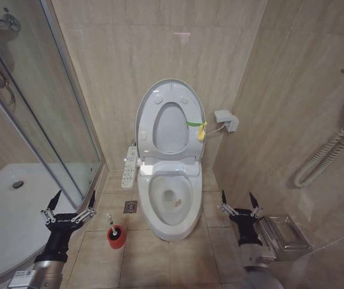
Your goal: Open the toilet lid, clean the toilet bowl with a toilet brush, close the toilet lid, and flush.
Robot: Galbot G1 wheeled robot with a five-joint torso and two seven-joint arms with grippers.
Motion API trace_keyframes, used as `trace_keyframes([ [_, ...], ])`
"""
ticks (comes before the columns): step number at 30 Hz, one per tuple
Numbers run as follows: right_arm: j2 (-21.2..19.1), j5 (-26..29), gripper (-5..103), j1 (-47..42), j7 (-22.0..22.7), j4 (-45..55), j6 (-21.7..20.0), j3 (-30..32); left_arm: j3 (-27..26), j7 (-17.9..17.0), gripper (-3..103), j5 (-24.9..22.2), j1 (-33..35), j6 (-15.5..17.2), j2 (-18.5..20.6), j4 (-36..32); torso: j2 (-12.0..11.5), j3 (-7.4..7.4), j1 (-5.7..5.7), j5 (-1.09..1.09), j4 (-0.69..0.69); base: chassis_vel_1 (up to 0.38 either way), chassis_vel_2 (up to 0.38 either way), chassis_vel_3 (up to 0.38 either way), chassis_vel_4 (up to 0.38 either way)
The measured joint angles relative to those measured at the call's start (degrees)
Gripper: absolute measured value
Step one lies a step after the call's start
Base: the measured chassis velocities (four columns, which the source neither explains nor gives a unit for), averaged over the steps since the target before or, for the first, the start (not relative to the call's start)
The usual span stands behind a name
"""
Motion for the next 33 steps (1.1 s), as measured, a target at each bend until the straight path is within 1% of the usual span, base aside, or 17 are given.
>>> trace_keyframes([
  [5, 1.3, -1.3, 100, -1.3, -0.1, 0.7, 0.4, 0.1, 0.0, 0.0, 100, 0.0, 0.0, 0.0, 0.0, 0.0, 0.0, 0.00, 0.00, 0.00, 0.00, 0.000, 0.000, 0.000, 0.000],
  [13, 3.6, -1.3, 100, -1.7, 0.7, 2.2, 0.4, 0.2, 0.0, 0.0, 100, 0.0, 0.0, 0.0, 0.0, 0.0, 0.0, 0.00, 0.00, 0.00, 0.00, 0.000, 0.000, 0.000, 0.000],
  [33, 4.5, -1.1, 100, -2.2, 0.9, 2.9, 0.7, 0.2, 0.0, 0.0, 100, 0.0, 0.0, 0.0, 0.0, 0.0, 0.0, 0.00, 0.00, 0.00, 0.00, 0.000, 0.000, 0.000, 0.000],
])
